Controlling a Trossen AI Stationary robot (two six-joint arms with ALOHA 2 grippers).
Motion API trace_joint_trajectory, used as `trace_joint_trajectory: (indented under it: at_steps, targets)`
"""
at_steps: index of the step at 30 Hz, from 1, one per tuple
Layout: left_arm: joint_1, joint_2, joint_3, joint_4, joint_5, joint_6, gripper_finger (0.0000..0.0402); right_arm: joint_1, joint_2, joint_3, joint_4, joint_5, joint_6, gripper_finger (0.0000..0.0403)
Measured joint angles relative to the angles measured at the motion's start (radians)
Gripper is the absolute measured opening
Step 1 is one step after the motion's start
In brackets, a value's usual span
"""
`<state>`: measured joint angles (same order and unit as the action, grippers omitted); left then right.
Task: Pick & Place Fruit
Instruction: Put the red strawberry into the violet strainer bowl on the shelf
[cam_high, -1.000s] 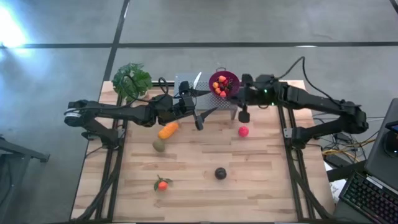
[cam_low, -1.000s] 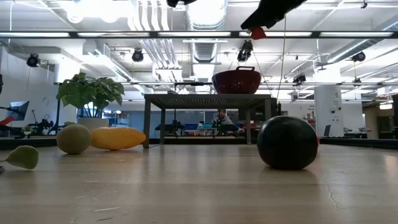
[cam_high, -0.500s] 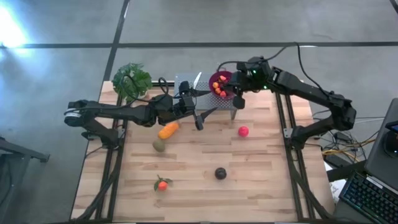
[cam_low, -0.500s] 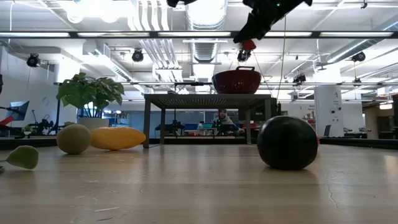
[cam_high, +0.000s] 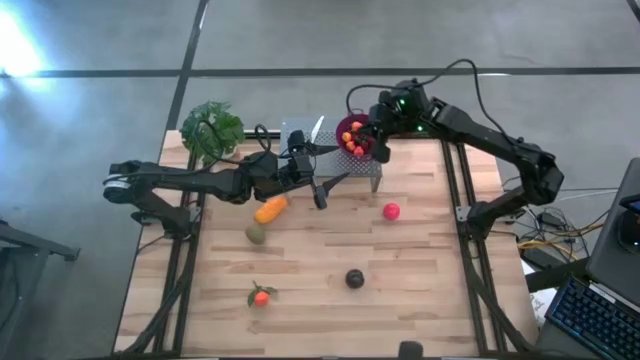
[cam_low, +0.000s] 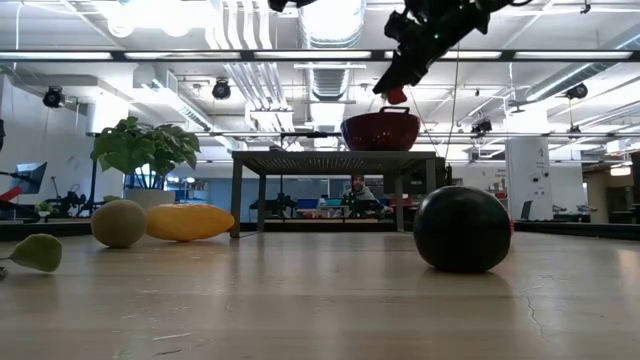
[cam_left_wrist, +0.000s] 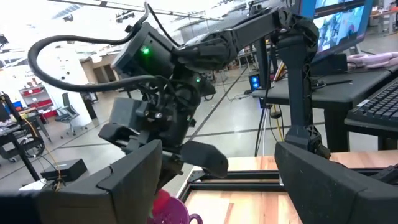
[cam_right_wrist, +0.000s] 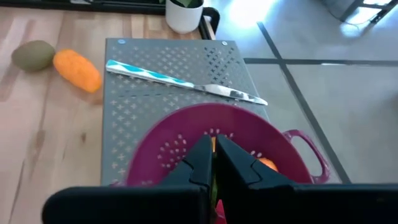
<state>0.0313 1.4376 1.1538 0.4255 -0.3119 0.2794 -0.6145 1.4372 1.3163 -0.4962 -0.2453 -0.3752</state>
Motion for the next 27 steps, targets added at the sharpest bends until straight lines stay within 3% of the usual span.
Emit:
trace_joint_trajectory:
  at_steps: [10,27]
  targets:
    - [0.000,0.000,0.000,-0.001,0.000,0.000,0.0316,-0.043,0.050,-0.015,0.087,-0.094,-0.015,0.0008]
    - [0.000,0.000,0.000,-0.014,0.000,0.001,0.0316,-0.100,0.054,-0.191,0.318,-0.119,-0.025,0.0008]
